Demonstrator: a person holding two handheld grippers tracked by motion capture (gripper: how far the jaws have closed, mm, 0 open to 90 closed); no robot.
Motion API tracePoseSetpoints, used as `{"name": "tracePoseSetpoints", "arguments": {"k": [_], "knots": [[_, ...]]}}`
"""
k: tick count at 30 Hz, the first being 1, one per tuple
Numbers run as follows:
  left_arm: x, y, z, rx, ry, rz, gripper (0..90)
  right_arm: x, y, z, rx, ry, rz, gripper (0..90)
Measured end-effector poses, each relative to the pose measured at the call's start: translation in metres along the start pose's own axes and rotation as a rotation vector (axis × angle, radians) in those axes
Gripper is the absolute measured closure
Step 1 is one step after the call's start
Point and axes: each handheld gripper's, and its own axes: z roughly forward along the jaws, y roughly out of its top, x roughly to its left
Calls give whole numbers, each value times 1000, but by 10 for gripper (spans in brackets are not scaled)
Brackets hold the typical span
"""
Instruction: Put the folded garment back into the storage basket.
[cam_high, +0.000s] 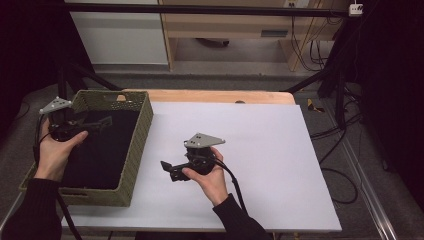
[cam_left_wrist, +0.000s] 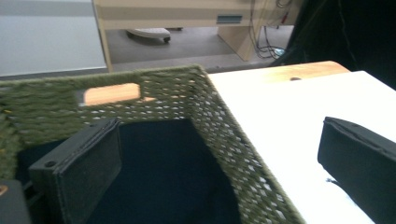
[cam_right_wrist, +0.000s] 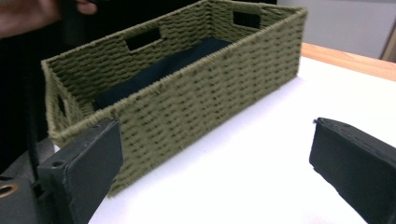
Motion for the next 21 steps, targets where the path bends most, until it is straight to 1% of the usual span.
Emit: {"name": "tracePoseSetpoints", "arguments": {"k": [3, 4, 6, 8, 9, 10, 12, 13, 14, 16, 19, 20, 21], "knots": [[-9, -2, -1, 2, -24, 12, 0, -7, -3, -6, 4, -1, 8, 38], [-9, -2, -1, 2, -24, 12, 0, -7, -3, -6, 4, -1, 8, 38], [-16, -3, -1, 6, -39, 17, 0, -11, -5, -11, 1, 3, 2, 36], [-22, -3, -1, 6, -56, 20, 0, -16, -7, -17, -1, -4, -1, 37], [-26, -3, -1, 4, -60, 22, 0, -21, -9, -24, 5, -10, -6, 33], [-30, -4, -1, 2, -70, 27, 0, -21, -9, -24, 5, -10, -6, 33], [-40, -4, 0, 4, -91, 47, 0, -26, -11, -32, 1, -16, -16, 32], [-48, -5, 2, 6, -106, 61, 0, -31, -13, -39, 2, -26, -14, 33], [-48, -5, 2, 6, -106, 61, 0, -31, -13, -39, 2, -26, -14, 33], [-59, -6, 5, 9, -129, 76, 0, -37, -15, -46, 4, -28, -11, 33], [-73, -8, 11, 11, -154, 99, 0, -45, -20, -56, 17, -25, -20, 30], [-77, -8, 12, 9, -161, 102, 0, -51, -23, -63, 20, -30, -15, 30], [-81, -9, 14, 9, -171, 107, 0, -51, -23, -63, 20, -30, -15, 30]]}}
